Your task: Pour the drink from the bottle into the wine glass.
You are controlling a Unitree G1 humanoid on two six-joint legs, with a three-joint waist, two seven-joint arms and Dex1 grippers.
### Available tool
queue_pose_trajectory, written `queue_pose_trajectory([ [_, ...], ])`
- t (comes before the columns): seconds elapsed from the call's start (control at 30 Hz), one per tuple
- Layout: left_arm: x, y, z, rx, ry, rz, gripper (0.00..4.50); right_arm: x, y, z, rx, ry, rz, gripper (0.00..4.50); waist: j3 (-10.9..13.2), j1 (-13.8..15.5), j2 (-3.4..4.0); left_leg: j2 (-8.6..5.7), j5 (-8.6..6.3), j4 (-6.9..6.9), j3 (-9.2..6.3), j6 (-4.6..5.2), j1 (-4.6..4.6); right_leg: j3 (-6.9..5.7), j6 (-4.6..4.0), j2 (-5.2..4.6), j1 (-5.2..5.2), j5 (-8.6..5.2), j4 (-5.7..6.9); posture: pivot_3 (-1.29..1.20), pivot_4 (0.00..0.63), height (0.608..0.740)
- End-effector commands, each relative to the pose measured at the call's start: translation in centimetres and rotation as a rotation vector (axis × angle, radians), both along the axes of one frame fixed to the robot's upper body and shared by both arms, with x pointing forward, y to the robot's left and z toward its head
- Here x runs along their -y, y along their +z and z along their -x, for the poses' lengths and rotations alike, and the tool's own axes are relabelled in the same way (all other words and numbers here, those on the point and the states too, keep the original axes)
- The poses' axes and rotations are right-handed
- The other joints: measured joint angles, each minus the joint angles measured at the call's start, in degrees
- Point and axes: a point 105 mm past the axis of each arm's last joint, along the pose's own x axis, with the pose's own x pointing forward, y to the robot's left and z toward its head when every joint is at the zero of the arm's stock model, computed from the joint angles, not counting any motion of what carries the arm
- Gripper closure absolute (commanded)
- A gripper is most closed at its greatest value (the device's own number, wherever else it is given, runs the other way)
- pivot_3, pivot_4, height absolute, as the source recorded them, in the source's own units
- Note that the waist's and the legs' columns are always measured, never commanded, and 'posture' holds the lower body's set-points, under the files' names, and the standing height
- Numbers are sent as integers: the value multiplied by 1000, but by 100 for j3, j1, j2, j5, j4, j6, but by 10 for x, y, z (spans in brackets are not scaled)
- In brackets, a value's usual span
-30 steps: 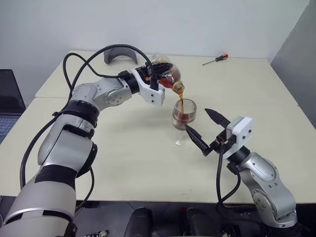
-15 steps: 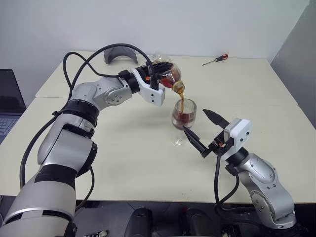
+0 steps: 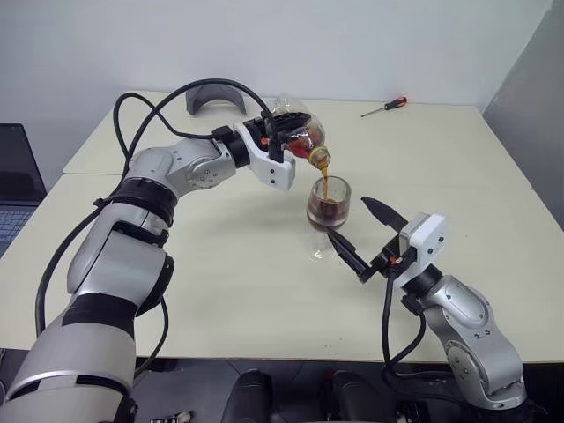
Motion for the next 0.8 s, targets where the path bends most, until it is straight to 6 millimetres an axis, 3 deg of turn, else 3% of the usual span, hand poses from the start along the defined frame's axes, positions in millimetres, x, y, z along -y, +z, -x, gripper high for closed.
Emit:
queue_pose_trajectory([
  [0.03,8,23,7,67,-44,28,3604,-1,9,5,47,12,-13,0,0,0,0,0,0,0,0,0,0,0,0,0,0,0,0,0,150,740],
  [0.5,16,-2,11,-104,-70,106,3604,-4,8,4,48,14,-15,0,0,-13,1,2,1,4,1,-1,2,2,-1,0,-2,-1,8,0,150,740],
  [0.8,7,-1,6,-263,-18,338,3638,-4,9,5,50,25,-6,0,0,-12,1,2,1,8,-1,-1,1,2,-2,-1,-2,-1,15,0,150,740],
])
